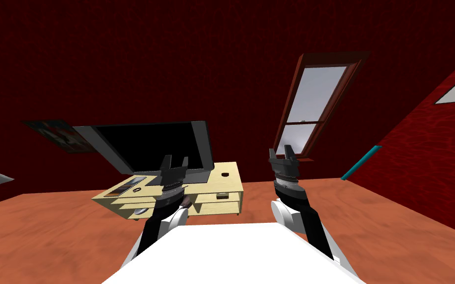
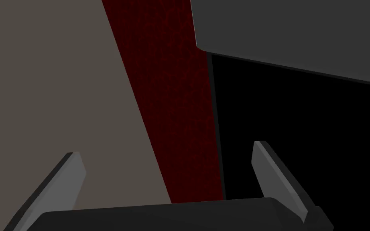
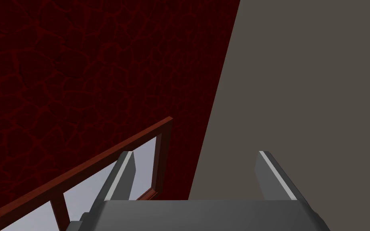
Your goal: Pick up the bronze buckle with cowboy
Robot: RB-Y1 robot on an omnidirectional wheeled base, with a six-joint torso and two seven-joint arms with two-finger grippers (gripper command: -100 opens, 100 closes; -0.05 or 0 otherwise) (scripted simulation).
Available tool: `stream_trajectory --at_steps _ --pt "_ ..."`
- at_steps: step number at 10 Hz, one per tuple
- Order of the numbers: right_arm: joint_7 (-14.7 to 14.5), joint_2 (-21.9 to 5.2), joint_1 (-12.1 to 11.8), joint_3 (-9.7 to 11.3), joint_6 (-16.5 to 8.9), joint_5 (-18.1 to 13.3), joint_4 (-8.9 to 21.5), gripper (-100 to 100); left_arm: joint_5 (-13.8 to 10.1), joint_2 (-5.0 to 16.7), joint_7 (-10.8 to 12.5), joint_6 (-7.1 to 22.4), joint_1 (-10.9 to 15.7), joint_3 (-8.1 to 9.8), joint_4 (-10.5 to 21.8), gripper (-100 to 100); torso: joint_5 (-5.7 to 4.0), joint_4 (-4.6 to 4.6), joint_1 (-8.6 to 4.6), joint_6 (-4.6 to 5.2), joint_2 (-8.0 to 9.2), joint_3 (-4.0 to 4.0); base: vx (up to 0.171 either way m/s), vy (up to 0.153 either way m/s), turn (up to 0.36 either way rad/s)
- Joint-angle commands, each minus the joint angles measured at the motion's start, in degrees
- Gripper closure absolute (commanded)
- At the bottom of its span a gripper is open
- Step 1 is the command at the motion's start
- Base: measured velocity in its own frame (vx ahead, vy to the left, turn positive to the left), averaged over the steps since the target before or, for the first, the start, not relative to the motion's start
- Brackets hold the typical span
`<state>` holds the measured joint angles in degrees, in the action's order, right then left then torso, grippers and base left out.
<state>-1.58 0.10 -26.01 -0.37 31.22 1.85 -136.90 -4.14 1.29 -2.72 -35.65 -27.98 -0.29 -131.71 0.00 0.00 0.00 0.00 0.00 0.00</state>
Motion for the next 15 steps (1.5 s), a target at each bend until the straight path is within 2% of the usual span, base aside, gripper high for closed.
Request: stream_trajectory --at_steps 1,4,6,7,9,10,12,13,15 --pt "0.00 0.00 0.00 0.00 0.00 0.00 0.00 0 -0.54 2.55 -0.52 0.87 0.78 0.20 0.73 -100 0.00 0.00 0.00 0.00 0.00 0.00 -0.032 -0.079 0.018" --pt "0.00 0.02 0.00 0.01 0.00 0.00 0.00 0 -1.68 4.93 -1.85 3.44 2.69 0.84 2.72 -100 -0.13 0.03 -0.61 0.01 0.12 0.07 -0.034 -0.157 0.036" --pt "0.00 0.02 0.00 0.02 0.00 0.00 0.00 0 -2.63 5.87 -3.16 6.24 4.52 1.55 4.73 -100 -0.16 0.02 -0.70 0.01 0.10 0.06 -0.041 -0.204 0.040" --pt "0.00 0.02 0.01 0.02 0.00 0.00 0.00 0 -2.63 5.87 -3.16 6.24 4.52 1.55 4.73 -100 -0.19 0.03 -0.85 0.01 0.16 0.09 -0.028 -0.153 0.022" --pt "0.00 0.01 0.00 0.01 0.00 0.00 0.00 0 -3.65 6.43 -4.76 9.51 6.71 2.49 7.27 -100 -0.13 0.01 -0.54 0.00 0.03 0.02 -0.015 -0.150 0.040" --pt "0.00 0.02 0.00 0.01 0.00 0.00 0.00 0 -3.65 6.43 -4.76 9.89 6.71 2.49 7.27 -100 -0.14 0.01 -0.63 0.00 0.06 0.03 -0.007 -0.147 0.021" --pt "0.00 0.02 0.00 0.01 0.00 0.00 0.00 0 -4.67 6.70 -6.56 13.59 9.17 3.62 10.31 -100 -0.15 -0.01 -0.64 0.01 -0.06 -0.03 0.014 -0.196 0.038" --pt "0.00 0.02 0.00 0.02 0.00 0.00 0.00 0 -4.67 6.70 -6.56 14.26 9.17 3.62 10.31 -100 -0.19 -0.02 -0.83 0.01 -0.10 -0.06 -0.005 -0.176 0.031" --pt "0.00 0.01 0.00 0.01 0.00 0.00 0.00 0 -5.65 6.82 -8.50 18.09 11.81 4.91 13.78 -100 -0.14 0.00 -0.56 0.00 0.03 0.01 -0.029 -0.164 0.047"
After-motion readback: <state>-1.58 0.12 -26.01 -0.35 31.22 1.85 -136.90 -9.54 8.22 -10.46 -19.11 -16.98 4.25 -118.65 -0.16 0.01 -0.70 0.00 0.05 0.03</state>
